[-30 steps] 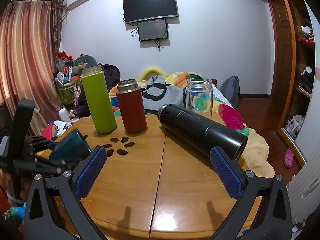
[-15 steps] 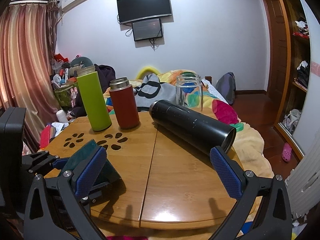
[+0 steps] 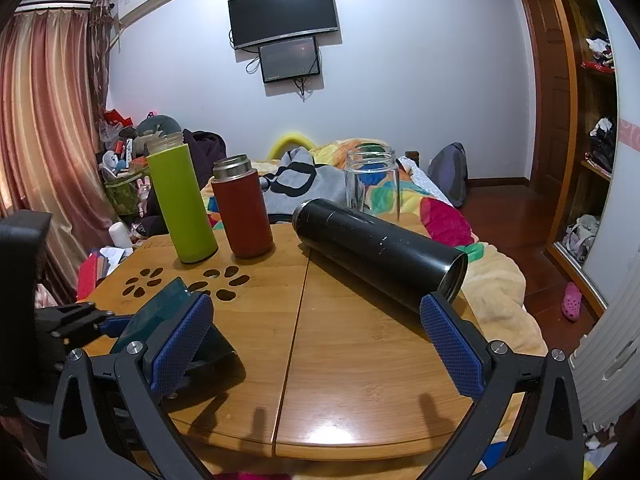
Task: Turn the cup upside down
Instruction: 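Lift the teal cup with the left tool and release it on the table, then grasp the teal cup with the right tool while the left tool pushes it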
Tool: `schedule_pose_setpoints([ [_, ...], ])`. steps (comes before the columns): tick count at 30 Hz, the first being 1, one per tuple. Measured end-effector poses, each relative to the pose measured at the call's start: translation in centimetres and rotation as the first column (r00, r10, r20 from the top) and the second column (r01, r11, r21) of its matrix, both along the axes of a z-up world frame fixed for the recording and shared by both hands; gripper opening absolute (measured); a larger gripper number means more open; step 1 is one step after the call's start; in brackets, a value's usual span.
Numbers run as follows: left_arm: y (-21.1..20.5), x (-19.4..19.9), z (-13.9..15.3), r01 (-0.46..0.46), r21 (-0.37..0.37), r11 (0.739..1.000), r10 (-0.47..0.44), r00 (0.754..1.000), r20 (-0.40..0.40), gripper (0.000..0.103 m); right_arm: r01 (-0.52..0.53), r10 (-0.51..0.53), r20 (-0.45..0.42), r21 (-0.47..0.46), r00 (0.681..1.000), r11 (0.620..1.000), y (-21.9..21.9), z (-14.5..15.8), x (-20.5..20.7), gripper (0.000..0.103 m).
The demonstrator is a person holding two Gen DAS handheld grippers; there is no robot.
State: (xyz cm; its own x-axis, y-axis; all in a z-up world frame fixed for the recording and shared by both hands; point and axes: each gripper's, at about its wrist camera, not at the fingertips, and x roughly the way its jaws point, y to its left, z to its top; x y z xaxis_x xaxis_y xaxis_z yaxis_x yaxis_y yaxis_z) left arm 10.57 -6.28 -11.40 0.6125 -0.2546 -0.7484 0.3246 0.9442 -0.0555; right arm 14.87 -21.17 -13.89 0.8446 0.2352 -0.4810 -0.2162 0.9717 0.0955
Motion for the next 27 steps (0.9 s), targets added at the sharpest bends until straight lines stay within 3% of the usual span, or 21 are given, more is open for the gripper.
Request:
schedule_pose_setpoints([
  [2, 0.6, -1.1, 0.8, 0.021, -0.021, 1.000, -0.021, 0.999, 0.026, 0.086, 0.002, -0.002, 0.001, 0.002, 1.000, 1.000, -0.2, 0.0, -0.1, 0.103],
  [4, 1.4, -2.8, 1.9, 0.018, -0.008, 1.000, -0.017, 0.995, 0.102, 0.099, 0.003, -0.003, 0.001, 0.007, 1.000, 1.000, -0.3, -0.1, -0.1, 0.103],
  [6, 2.6, -4.5, 3.0, -0.016, 0.017, 1.000, 0.013, 0.982, 0.188, 0.100, 0.000, 0.000, -0.004, 0.009, 1.000, 1.000, -0.2, -0.1, 0.0, 0.103],
  [9, 4.4, -5.0, 3.6, -0.077, 0.027, 0.997, 0.068, 0.971, 0.229, 0.100, -0.012, 0.012, -0.014, 0.009, 1.000, 1.000, 0.1, -0.2, 0.1, 0.103],
  [15, 8.3, -2.1, 1.8, -0.237, 0.048, 0.970, 0.224, 0.955, 0.195, 0.100, -0.046, 0.045, -0.017, -0.013, 0.999, 0.999, 1.4, -0.4, -0.5, 0.103],
  [19, 8.5, -0.9, 0.0, -0.220, 0.045, 0.974, 0.212, 0.967, 0.144, 0.100, -0.063, 0.063, -0.023, -0.020, 0.998, 0.998, 1.9, -0.6, -0.6, 0.103],
  [27, 7.8, -2.4, -1.0, -0.183, 0.027, 0.983, 0.178, 0.975, 0.134, 0.100, -0.097, 0.098, -0.017, 0.007, 0.995, 0.995, 2.1, -0.9, -0.9, 0.103],
])
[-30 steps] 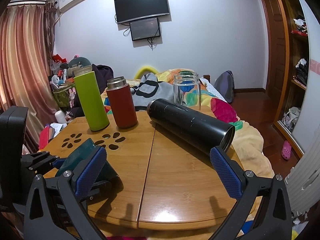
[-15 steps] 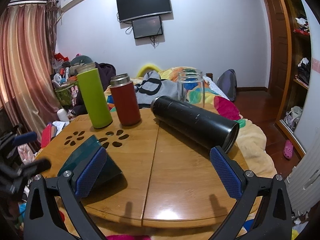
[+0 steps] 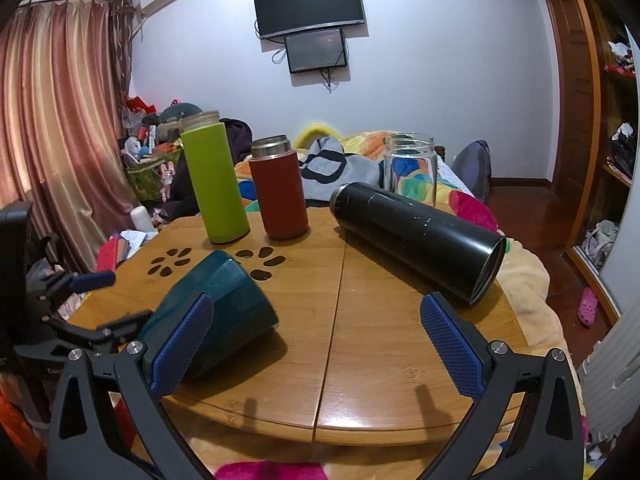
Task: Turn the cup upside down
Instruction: 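Grasp the teal cup with the right tool while the left tool pushes it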
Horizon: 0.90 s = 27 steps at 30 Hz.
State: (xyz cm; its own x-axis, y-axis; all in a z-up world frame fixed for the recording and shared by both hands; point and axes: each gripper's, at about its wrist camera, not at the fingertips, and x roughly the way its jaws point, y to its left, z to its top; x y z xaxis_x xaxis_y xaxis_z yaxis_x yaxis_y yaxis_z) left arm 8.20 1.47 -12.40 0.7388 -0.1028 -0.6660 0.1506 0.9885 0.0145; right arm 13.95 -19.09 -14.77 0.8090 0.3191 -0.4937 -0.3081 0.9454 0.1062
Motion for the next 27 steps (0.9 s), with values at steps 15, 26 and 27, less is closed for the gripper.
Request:
schedule_pose_setpoints([
  [15, -3.0, -0.9, 0.7, 0.087, -0.020, 0.996, -0.087, 0.996, 0.021, 0.100, -0.102, 0.102, 0.040, -0.015, 0.994, 0.995, 0.9, -1.1, -1.5, 0.103],
  [26, -2.2, -0.4, 4.4, 0.108, -0.058, 0.992, -0.101, 0.988, 0.118, 0.050, -0.232, 0.230, -0.044, -0.046, 0.972, 0.972, 3.7, -3.6, -1.0, 0.076],
  [27, -2.7, -0.3, 4.4, 0.123, -0.055, 0.991, -0.116, 0.986, 0.116, 0.040, -0.239, 0.237, -0.049, -0.056, 0.970, 0.969, 4.0, -3.8, -1.0, 0.071],
])
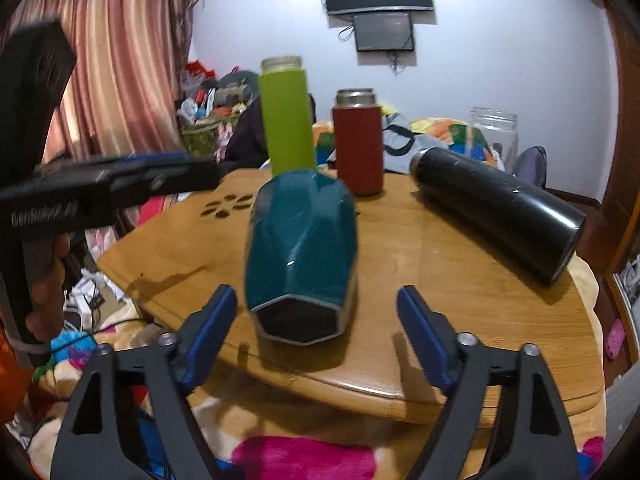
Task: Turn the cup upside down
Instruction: 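Grasp the teal cup with the right tool while the left tool pushes it, then rotate the teal cup upright with the right tool and set it down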
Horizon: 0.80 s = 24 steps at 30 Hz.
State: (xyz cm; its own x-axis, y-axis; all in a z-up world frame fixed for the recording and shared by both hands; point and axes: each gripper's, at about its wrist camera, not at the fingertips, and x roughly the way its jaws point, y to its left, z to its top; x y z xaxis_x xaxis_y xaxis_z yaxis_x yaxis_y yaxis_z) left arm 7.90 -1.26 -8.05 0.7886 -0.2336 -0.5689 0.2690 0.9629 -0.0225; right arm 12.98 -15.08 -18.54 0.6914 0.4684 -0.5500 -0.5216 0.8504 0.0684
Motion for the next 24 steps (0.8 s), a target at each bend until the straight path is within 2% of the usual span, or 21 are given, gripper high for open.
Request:
schedule_pose_setpoints([
  [1, -0.6, 0.2, 0.0, 0.020, 0.000, 1.000, -0.020, 1.000, -0.001, 0.034, -0.006, 0.006, -0.003, -0.008, 1.000, 1.000, 0.3, -0.1, 0.0, 0.068],
  [3, -1.4, 0.3, -0.1, 0.042, 0.001, 0.999, -0.042, 0.999, 0.005, 0.029, -0.008, 0.008, -0.009, -0.023, 1.000, 1.000, 0.6, -0.3, 0.1, 0.057],
  [5, -2.1, 0.5, -0.2, 0.058, -0.001, 0.998, -0.058, 0.998, 0.010, 0.023, -0.008, 0.008, -0.016, -0.019, 1.000, 1.000, 0.6, -0.4, 0.3, 0.052],
  [11, -2.9, 1.5, -0.6, 0.097, -0.037, 0.995, -0.097, 0.995, -0.011, 0.015, -0.003, 0.003, -0.006, -0.017, 1.000, 1.000, 0.8, -0.1, -0.1, 0.051],
  [24, -1.4, 3.1, 0.0, 0.097, -0.086, 0.992, -0.098, 0.995, -0.008, 0.015, 0.011, -0.009, 0.105, -0.021, 0.994, 1.000, 1.4, 1.9, -0.9, 0.050],
])
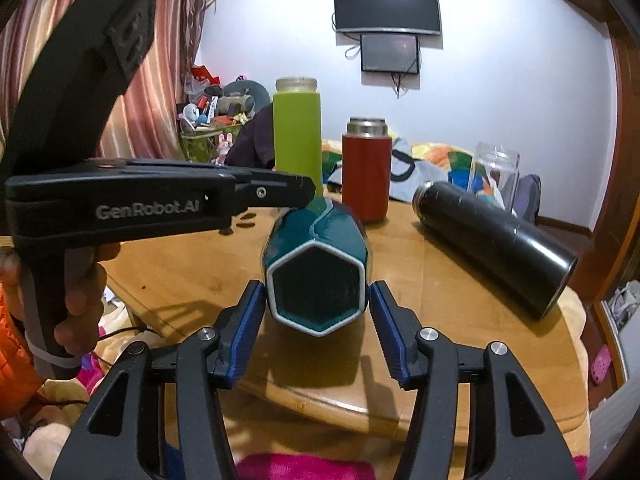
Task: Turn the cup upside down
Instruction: 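Rotate the teal cup upright with the right tool and set it down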
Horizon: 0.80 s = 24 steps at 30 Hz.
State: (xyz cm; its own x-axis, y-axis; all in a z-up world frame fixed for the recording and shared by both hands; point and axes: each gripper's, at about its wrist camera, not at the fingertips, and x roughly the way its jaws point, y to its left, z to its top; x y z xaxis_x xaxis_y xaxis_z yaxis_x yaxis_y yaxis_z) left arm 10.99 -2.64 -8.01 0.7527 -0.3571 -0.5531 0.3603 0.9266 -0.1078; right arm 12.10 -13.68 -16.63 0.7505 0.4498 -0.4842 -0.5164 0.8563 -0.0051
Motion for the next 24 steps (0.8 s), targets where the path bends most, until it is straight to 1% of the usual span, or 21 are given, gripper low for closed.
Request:
schedule_pose_setpoints([
  [3, 0.5, 0.5, 0.0, -0.008, -0.002, 1.000, 0.008, 1.000, 0.010, 0.015, -0.003, 0.003, 0.027, -0.006, 1.000, 1.000, 0.5, 0.4, 0.3, 0.050],
  [5, 0.7, 0.9, 0.1, -0.012, 0.001, 1.000, 0.012, 1.000, 0.018, 0.012, -0.005, 0.005, 0.042, -0.007, 0.999, 1.000, 0.8, 0.6, 0.6, 0.050],
  [7, 1.0, 1.3, 0.1, -0.015, 0.003, 1.000, 0.015, 1.000, 0.025, 0.007, -0.008, 0.008, 0.055, -0.011, 0.998, 1.000, 1.2, 0.8, 1.0, 0.050],
  [10, 1.4, 2.0, -0.1, -0.025, 0.005, 1.000, 0.025, 0.999, 0.034, 0.002, -0.010, 0.011, 0.071, -0.017, 0.997, 1.000, 1.8, 1.0, 1.6, 0.050],
  [17, 2.0, 1.9, 0.1, -0.038, 0.004, 0.999, 0.037, 0.995, 0.091, 0.000, -0.003, 0.006, 0.103, -0.031, 0.995, 1.000, 3.0, 1.2, 2.6, 0.050],
  [21, 2.0, 2.1, -0.2, -0.056, 0.017, 0.998, 0.054, 0.994, 0.091, 0.000, 0.002, -0.001, 0.091, -0.015, 0.996, 1.000, 3.1, 1.2, 3.2, 0.049],
  [24, 2.4, 2.7, -0.8, -0.065, 0.006, 0.998, 0.065, 0.996, 0.062, 0.000, 0.012, -0.009, 0.093, -0.030, 0.996, 0.999, 3.4, 1.0, 3.4, 0.048],
])
